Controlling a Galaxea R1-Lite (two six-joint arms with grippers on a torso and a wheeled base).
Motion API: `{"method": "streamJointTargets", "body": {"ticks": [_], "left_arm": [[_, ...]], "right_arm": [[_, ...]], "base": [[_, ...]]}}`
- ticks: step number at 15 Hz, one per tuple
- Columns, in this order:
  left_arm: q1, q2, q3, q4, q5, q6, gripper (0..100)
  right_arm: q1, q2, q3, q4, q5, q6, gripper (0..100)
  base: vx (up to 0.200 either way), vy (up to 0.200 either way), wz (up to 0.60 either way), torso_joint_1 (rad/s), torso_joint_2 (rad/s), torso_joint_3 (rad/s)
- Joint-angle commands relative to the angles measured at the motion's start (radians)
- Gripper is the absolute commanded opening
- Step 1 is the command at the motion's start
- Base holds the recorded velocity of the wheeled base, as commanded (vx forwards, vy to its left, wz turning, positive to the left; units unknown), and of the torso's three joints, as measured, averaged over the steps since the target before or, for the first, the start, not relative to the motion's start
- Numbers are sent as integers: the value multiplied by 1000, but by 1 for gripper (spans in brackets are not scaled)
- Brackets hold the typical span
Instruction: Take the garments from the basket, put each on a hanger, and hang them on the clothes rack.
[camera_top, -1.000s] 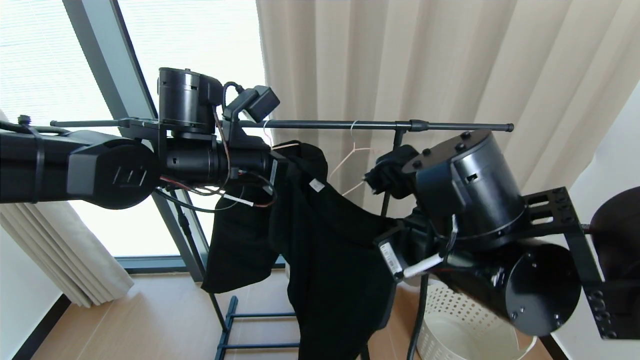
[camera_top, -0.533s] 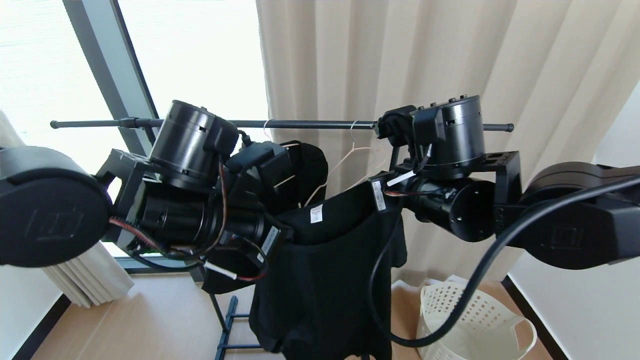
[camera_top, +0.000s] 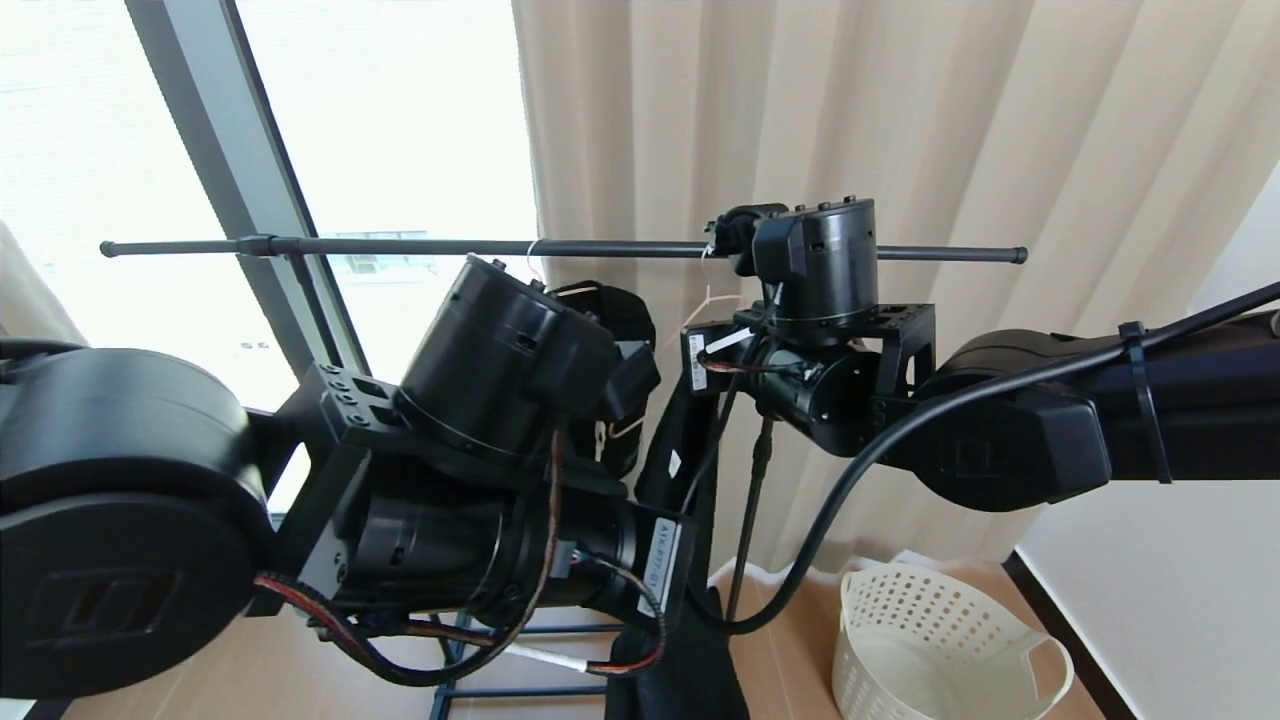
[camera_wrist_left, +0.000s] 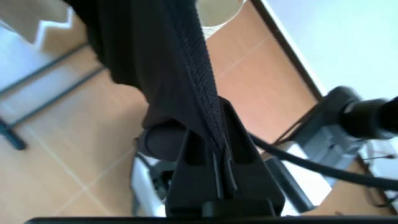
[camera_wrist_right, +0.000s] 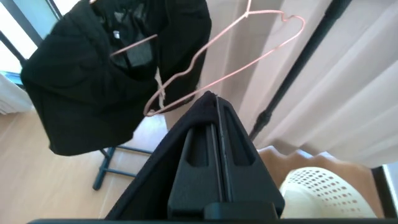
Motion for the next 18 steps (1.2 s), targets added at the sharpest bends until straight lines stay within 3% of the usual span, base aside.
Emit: {"method": "streamJointTargets", "body": {"ticks": [1, 7, 10, 15, 18], "left_arm": [[-43, 50, -40, 0, 1, -40, 0], [-52, 82, -63, 3, 111, -74, 0], [3, 27, -48, 12, 126, -66, 0], [125, -8, -35, 25, 191, 12, 0], [178, 43, -72, -14, 194, 70, 0]], "right_arm": [[7, 6, -3, -1, 8, 1, 0], [3, -14, 4, 1, 28, 17, 0], [-36, -35, 11, 2, 25, 14, 0], [-69, -63, 16, 4, -11, 0, 0], [-88, -113, 82, 4, -55, -65, 0]], "base": [[0, 0, 0, 0, 0, 0], [0, 0, 0, 0, 0, 0], [0, 0, 0, 0, 0, 0], [0, 0, 0, 0, 0, 0], [0, 0, 0, 0, 0, 0]]}}
